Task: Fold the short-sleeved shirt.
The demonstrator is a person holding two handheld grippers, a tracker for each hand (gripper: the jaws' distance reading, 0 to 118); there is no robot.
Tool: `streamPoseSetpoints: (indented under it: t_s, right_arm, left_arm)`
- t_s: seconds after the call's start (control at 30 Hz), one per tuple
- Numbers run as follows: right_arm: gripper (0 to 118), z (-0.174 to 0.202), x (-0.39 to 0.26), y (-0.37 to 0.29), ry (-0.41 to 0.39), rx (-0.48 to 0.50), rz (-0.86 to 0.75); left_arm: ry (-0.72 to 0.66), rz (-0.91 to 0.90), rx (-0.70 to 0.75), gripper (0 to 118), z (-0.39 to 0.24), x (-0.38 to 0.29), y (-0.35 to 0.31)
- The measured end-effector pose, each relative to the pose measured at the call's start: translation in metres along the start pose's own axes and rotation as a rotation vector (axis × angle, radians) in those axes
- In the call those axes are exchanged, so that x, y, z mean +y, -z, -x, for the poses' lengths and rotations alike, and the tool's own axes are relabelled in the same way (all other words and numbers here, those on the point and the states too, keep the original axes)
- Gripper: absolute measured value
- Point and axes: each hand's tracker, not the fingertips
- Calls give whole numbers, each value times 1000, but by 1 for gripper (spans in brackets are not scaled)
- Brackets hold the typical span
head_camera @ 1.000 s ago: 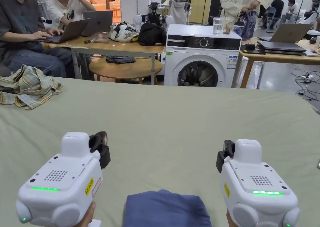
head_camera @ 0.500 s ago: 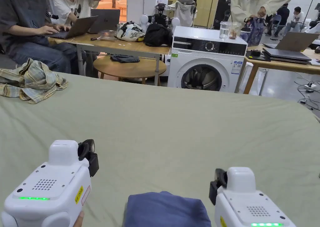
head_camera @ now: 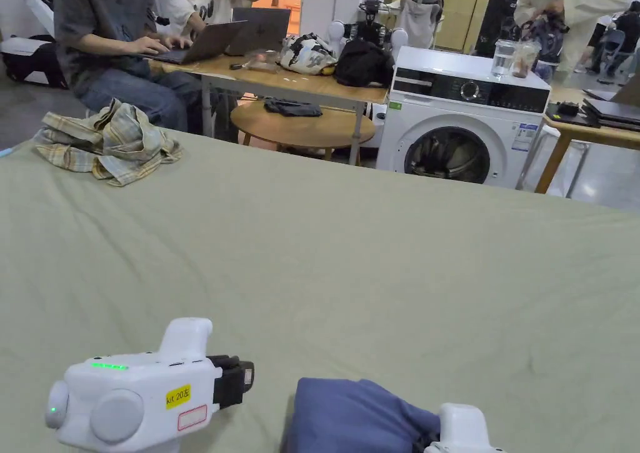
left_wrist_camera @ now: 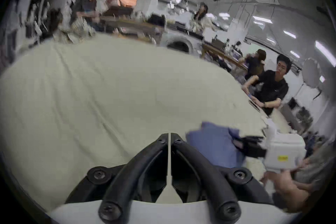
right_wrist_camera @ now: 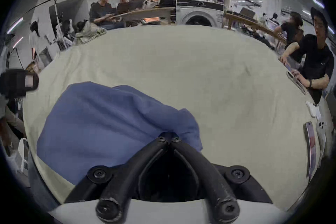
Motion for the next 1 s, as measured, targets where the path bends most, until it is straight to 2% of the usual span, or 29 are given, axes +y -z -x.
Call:
streamPoseSetpoints:
  t_s: [0.03,0.07,0.17,0.2,0.23,0.3,0.37,0.43,0.57,0.67,0.7,0.73,0.77,0.8,0.83,0.87,0.93,1.0]
  right_arm:
    - [0,0,0,0,-10,-1,0]
    - [0,0,0,0,-13,-2,-1]
    - [0,1,-1,-1,-17,-2,-3]
    - [0,1,0,-1,-14,0,-3]
    - [0,0,0,-1,-13,1,-2]
    - [0,0,0,-1,-13,3,0]
    - [0,0,0,-1,-11,4,1]
    - [0,0,0,-1,-12,5,1]
    - [0,-1,0,-1,-4,9,2]
    - [0,-2,0,-2,-3,11,3]
    - [0,-2,1,-2,-1,12,3]
    - [0,-3,1,-2,2,13,4]
    - [0,-3,1,-2,4,14,3]
    - [0,-4,0,-2,5,15,3]
    - [0,-4,0,-2,8,17,1]
    - [0,-5,-1,-2,12,24,-4]
    - [0,-3,-2,-3,6,22,-8]
    - [0,-2,-3,-3,-3,16,-12]
  left_arm:
    - [-39,54,-60,6,8,-1,4]
    - [-69,104,-106,18,16,-2,10]
    - [-201,198,-248,66,38,-5,22]
    - [-251,216,-289,73,45,-6,27]
    - [-301,242,-359,74,54,-6,34]
    - [-349,253,-398,74,58,-5,43]
    - [-382,278,-544,74,64,-3,58]
    - [-417,318,-563,74,66,-3,80]
    - [-392,465,-581,74,56,-6,129]
    - [-444,430,-658,74,56,-5,141]
    - [-456,424,-678,74,26,-10,123]
    - [-449,418,-645,73,27,-11,124]
    - [-457,412,-648,62,28,-13,124]
    - [-465,406,-653,43,30,-14,122]
    - [-437,380,-589,34,30,-16,118]
    - [-427,377,-552,30,32,-20,118]
    - [-464,377,-597,26,32,-28,116]
    - [-409,349,-560,24,36,-24,121]
